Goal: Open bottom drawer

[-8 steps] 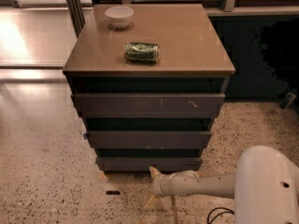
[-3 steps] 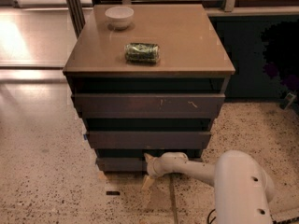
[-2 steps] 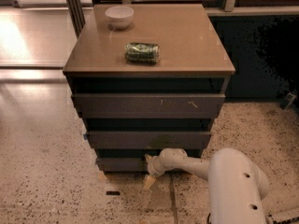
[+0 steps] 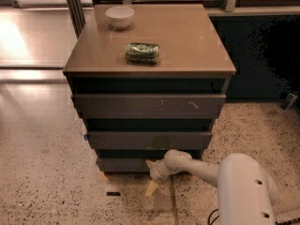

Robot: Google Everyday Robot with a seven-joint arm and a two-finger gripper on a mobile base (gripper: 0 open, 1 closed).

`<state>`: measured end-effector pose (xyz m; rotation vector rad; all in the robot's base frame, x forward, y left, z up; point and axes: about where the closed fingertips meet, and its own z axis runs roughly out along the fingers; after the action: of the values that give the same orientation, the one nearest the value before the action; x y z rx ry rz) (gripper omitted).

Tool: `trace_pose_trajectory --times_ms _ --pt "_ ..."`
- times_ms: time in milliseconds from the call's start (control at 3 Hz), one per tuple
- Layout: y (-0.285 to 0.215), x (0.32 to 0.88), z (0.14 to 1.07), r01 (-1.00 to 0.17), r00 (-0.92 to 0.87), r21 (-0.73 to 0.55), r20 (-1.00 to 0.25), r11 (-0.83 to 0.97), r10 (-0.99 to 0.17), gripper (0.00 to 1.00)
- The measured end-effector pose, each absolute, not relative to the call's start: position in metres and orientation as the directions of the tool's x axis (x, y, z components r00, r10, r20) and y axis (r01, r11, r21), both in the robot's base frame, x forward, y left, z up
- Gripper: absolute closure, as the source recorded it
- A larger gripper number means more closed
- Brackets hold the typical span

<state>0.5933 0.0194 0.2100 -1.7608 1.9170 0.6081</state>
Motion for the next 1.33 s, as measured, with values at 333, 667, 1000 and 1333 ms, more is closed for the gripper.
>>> trace_pose_trajectory --times_ms 333,667,1000,1333 --pt "0.022 0.594 0.21 -0.997 -0.063 0.006 -0.607 0.074 -0.793 0.0" --pt "0.025 0.609 0.207 -0.998 -0.043 -0.014 -0.604 0.064 -0.796 0.0" --pt "0.027 0.627 0.197 -0.998 -0.031 -0.022 -0.599 0.054 -0.8 0.0" --pt "0.026 0.632 0.188 -0.998 -0.043 -0.002 -0.587 0.055 -0.809 0.0"
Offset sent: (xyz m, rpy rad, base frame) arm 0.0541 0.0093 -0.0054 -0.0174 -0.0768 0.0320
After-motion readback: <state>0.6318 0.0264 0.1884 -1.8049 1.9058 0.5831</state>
